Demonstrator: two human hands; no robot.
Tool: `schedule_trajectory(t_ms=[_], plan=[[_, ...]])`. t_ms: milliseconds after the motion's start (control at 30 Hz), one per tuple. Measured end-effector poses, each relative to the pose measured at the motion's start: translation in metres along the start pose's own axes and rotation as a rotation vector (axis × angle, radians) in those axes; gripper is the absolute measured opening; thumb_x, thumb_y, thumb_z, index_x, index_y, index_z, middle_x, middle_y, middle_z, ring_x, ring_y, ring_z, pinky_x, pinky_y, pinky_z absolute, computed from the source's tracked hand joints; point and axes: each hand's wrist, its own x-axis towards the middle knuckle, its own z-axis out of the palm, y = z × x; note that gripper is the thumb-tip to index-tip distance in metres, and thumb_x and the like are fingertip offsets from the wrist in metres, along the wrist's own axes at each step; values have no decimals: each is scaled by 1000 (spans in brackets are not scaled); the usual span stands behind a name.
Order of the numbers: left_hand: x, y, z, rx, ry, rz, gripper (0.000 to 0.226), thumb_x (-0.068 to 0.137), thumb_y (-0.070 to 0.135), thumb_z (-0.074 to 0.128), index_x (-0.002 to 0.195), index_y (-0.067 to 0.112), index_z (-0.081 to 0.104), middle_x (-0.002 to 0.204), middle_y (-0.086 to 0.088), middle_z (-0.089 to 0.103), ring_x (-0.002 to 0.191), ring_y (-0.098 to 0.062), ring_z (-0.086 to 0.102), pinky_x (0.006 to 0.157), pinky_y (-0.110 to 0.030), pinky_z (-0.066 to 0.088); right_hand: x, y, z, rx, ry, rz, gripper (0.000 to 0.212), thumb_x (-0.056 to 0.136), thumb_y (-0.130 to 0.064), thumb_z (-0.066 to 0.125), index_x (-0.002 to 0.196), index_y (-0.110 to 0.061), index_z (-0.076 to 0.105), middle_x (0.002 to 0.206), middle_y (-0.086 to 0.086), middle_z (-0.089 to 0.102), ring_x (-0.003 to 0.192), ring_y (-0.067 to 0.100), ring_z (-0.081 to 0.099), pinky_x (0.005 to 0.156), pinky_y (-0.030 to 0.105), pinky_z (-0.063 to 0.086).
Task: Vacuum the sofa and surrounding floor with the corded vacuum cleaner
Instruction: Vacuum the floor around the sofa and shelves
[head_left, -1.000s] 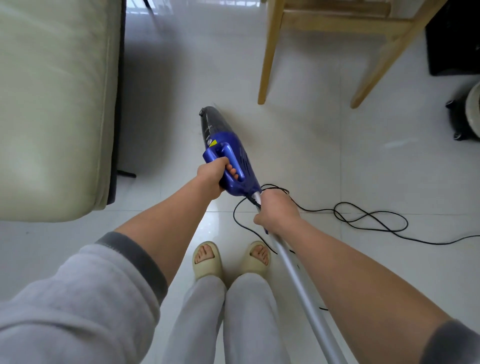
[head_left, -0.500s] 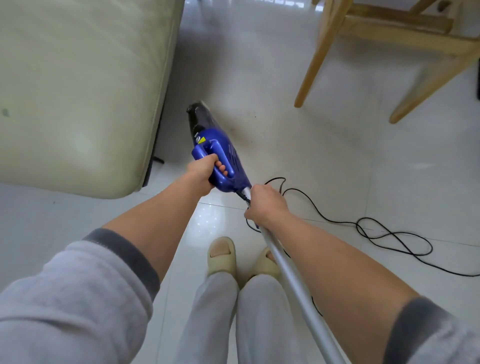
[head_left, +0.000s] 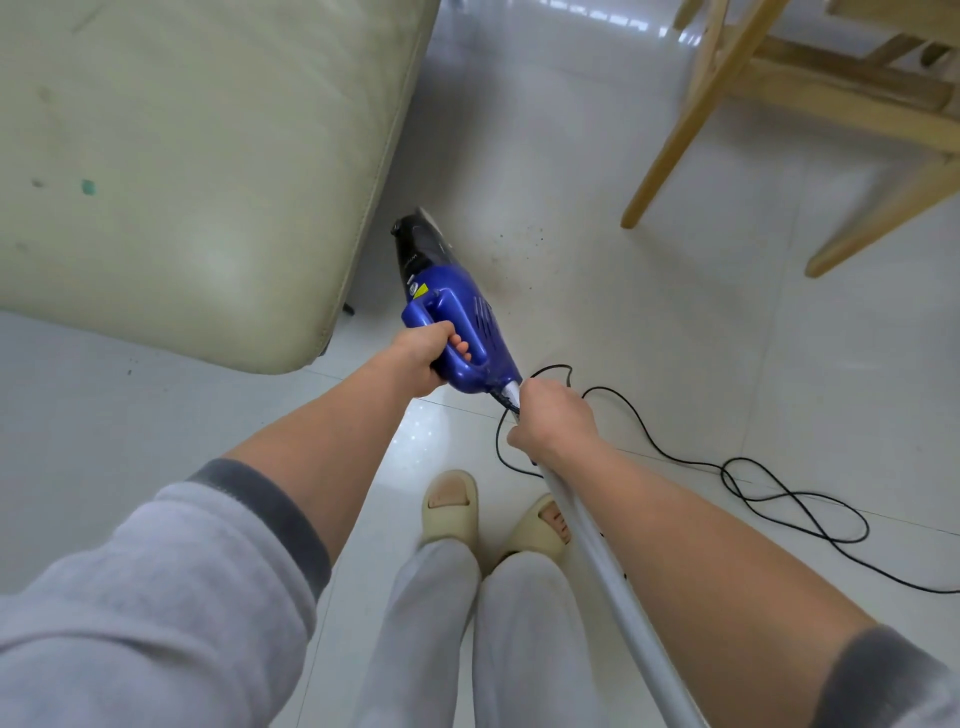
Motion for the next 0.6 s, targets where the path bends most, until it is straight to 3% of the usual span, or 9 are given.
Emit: schedule_trajectory(t_ms=[100,267,400,600], plan=[[0,-2,1,10,-18,-18,15,95,4,47,80,8,52,68,-3,51,59,-12,51,61,-24,50,-3,4,0,-12,27,4,19,82,-3,55,83,-16,41,77,1,48,75,24,52,62,28,41],[-5,-7,11,59,-23,-38,12,93,4,48,83,8,54,67,-3,53,58,-12,52,60,-25,50,-9,14,4,-10,37,12,32,82,-2,55,68,-18,31,68,-1,40,75,24,50,62,28,40],[-10,-9,21,88,-31,-33,14,93,3,47,81,8,53,66,-3,53,58,-12,52,62,-24,50,-13,24,5,12,41,21,29,83,-2,55,72,-18,34,68,-2,39,75,23,51,62,28,40],[-13,-18,40,103,-38,-30,14,93,3,47,82,8,53,67,-3,52,58,-11,52,62,-24,51,-21,42,2,44,35,28,22,82,-3,56,87,-18,41,83,1,48,83,27,54,66,29,41]])
